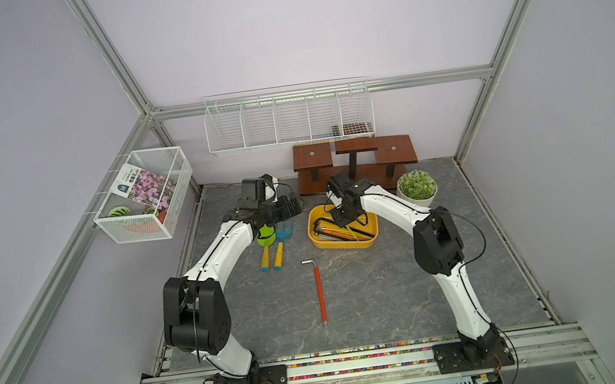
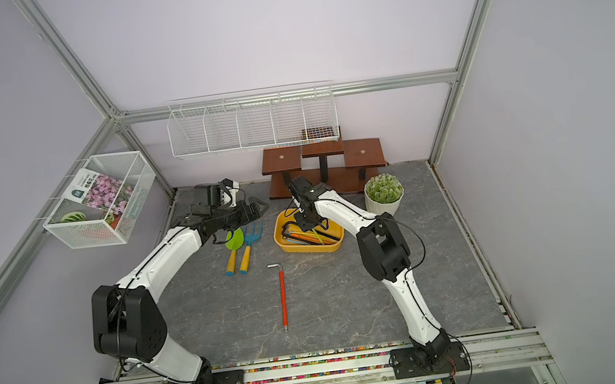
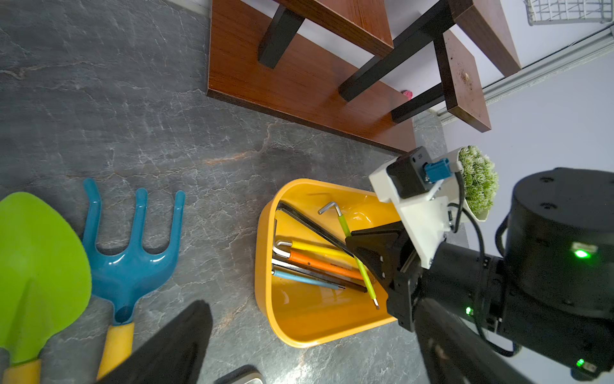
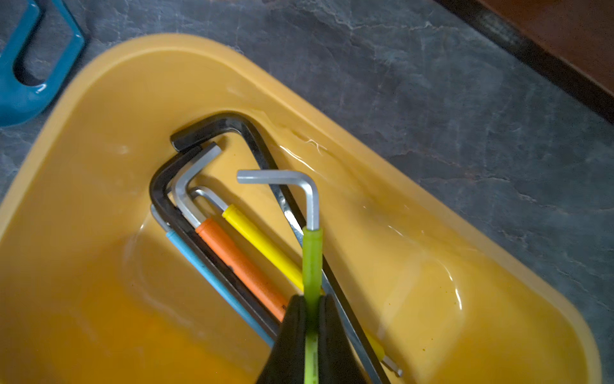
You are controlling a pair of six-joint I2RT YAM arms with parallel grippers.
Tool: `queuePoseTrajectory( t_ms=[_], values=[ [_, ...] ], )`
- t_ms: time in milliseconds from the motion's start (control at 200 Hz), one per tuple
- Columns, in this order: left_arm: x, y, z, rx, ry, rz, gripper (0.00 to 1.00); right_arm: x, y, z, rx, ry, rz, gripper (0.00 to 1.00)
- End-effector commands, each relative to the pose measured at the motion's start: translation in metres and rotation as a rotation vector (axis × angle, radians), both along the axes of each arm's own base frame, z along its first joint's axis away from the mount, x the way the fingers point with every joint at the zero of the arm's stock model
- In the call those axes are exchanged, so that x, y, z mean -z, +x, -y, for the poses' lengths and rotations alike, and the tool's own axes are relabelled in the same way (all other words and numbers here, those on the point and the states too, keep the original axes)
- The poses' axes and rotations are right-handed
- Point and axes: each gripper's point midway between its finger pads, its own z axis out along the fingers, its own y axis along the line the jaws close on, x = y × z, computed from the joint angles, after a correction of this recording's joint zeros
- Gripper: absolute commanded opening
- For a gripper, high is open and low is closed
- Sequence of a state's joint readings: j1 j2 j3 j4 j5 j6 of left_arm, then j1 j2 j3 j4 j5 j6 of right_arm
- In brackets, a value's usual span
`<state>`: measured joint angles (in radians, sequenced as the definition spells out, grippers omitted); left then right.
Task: Put the hex key on the desktop into the storage box
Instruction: Place the Allen key in the storage box.
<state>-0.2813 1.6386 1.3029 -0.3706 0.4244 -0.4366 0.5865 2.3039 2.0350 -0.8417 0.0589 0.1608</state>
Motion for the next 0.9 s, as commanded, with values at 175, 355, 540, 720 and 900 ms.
queuePoseTrajectory(
  t_ms=[175, 355, 540, 720, 900],
  values=[
    [0.004, 0.002, 0.0, 0.002, -0.005, -0.006, 1.0, -0.003, -0.001, -0.001, 0.025, 0.03, -0.026, 0.21],
    [-0.003, 0.002, -0.002, -0.001, -0.001, 0.011, 1.0, -0.018, -0.005, -0.001, 0.03, 0.053, -0.02, 0.39],
    [-0.01, 0.0, -0.008, -0.026, 0.018, 0.047, 1.0, -0.046, -0.013, 0.003, 0.074, 0.1, 0.007, 0.41],
    [-0.011, 0.001, -0.012, -0.042, 0.034, 0.058, 1.0, -0.069, -0.036, 0.005, 0.086, 0.17, 0.023, 0.47],
    [-0.013, 0.001, -0.014, -0.058, 0.033, 0.074, 1.0, -0.089, -0.065, 0.008, 0.078, 0.176, 0.059, 0.52]
  ],
)
